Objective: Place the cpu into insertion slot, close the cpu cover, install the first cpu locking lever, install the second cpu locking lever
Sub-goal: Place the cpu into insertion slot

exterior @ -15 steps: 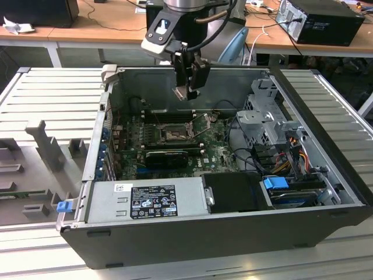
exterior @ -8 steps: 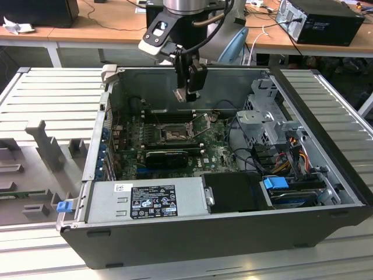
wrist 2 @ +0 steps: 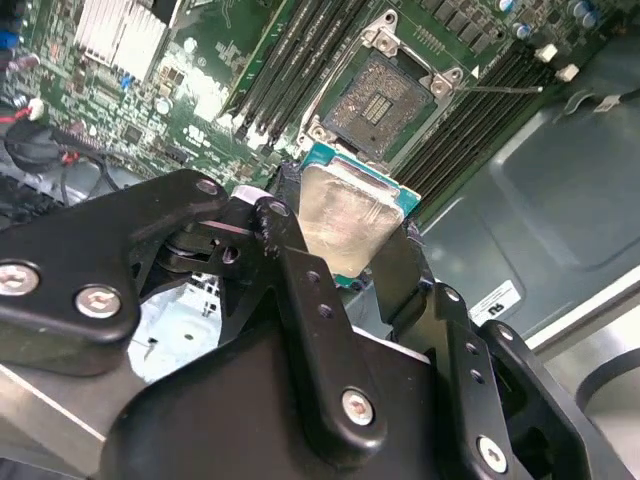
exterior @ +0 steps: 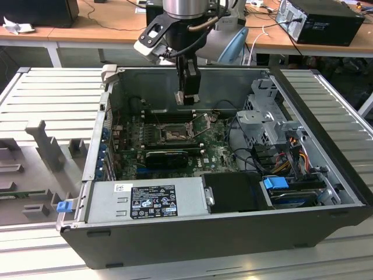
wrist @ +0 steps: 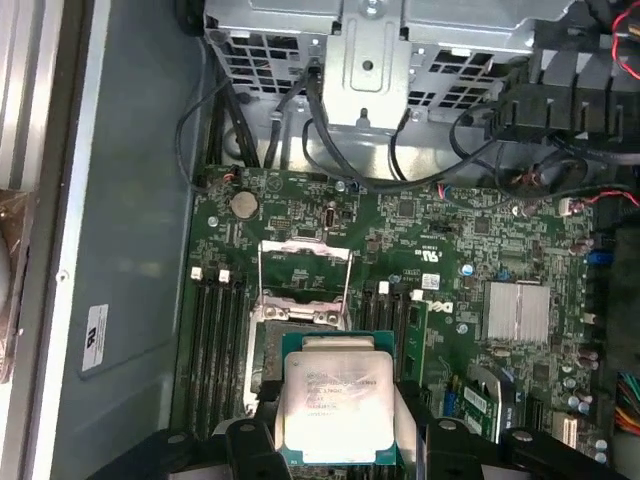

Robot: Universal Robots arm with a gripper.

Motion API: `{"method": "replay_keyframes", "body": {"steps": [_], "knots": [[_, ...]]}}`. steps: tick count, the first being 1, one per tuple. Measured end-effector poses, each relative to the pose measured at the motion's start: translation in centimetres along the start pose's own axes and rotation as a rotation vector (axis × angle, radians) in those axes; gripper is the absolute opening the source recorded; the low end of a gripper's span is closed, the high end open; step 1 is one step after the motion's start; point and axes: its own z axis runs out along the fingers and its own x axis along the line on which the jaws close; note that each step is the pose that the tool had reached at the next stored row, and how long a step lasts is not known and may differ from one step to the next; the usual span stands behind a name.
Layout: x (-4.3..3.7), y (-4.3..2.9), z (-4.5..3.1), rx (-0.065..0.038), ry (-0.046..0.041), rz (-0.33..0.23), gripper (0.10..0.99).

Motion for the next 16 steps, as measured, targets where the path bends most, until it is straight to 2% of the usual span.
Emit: {"method": "replay_keyframes", "body": {"steps": [4,8,10,13,16], "knots": [[-0.01,-0.05,0.55,0.006,-0.0010,0.017,0.529],[-0.02,-0.10,1.10,0.008,-0.0012,0.020,0.529],[-0.03,-0.16,1.89,0.013,-0.0013,0.027,0.529],[-0.05,-0.26,2.83,0.014,-0.0030,0.032,0.529],[-0.06,-0.31,3.30,0.014,-0.0001,0.033,0.529]]}}
